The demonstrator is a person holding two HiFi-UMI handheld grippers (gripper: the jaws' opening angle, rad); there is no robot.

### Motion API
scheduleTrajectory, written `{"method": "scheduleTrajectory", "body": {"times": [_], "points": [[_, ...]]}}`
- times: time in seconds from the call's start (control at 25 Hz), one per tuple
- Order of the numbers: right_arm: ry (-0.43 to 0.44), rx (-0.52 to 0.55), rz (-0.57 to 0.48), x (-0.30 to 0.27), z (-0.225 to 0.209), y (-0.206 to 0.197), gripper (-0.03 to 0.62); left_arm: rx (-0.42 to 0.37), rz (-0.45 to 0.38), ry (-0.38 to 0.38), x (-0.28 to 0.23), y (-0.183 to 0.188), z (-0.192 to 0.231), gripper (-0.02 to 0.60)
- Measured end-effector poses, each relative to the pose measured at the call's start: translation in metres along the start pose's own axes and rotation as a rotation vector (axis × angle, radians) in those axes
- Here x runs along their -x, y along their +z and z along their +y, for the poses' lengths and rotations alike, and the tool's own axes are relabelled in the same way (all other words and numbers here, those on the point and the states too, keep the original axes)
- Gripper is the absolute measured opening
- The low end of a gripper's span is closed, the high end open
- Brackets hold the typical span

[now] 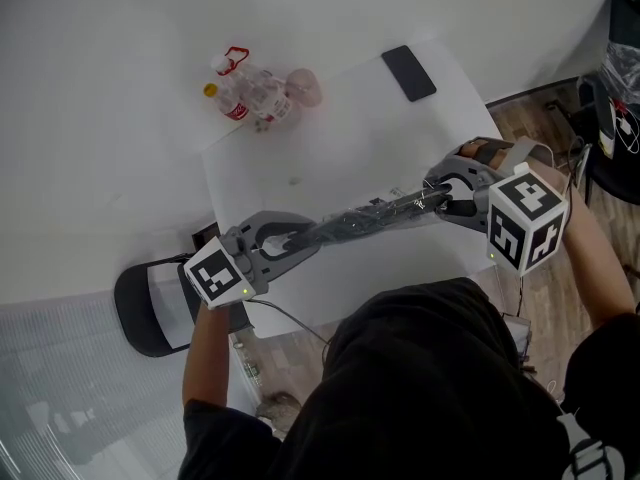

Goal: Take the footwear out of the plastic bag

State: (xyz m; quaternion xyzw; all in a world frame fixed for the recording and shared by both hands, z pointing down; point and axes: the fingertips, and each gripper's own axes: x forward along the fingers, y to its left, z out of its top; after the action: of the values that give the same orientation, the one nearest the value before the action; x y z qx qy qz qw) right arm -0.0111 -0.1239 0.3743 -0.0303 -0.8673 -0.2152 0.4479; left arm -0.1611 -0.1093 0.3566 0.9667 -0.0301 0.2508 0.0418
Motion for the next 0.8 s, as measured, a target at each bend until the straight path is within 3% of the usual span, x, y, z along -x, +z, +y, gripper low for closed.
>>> {"method": "scheduleTrajectory", "body": {"times": [0.16,0.36,0.44,0.52,0.8], "points": [[-0.049,0.003,-0.006,-0.001,-0.005,0.002,0.109,-0.053,0.036,0.030,0.001,-0.007,0.003,0.114],[-0.122,0.025,-0.026,0.009,-0.019,0.011,0.074,-0.199,0.301,0.138,-0.008,-0.050,0.015,0.197],[-0.145,0.043,-0.011,0.013,-0.024,0.012,0.074,-0.201,0.373,0.167,-0.012,-0.064,0.019,0.268],[-0.166,0.054,-0.003,0.017,-0.027,0.014,0.074,-0.176,0.379,0.200,-0.015,-0.064,0.024,0.340],[-0.226,0.073,0.006,0.031,-0.034,0.023,0.074,-0.208,0.540,0.308,-0.023,-0.086,0.043,0.374]]}}
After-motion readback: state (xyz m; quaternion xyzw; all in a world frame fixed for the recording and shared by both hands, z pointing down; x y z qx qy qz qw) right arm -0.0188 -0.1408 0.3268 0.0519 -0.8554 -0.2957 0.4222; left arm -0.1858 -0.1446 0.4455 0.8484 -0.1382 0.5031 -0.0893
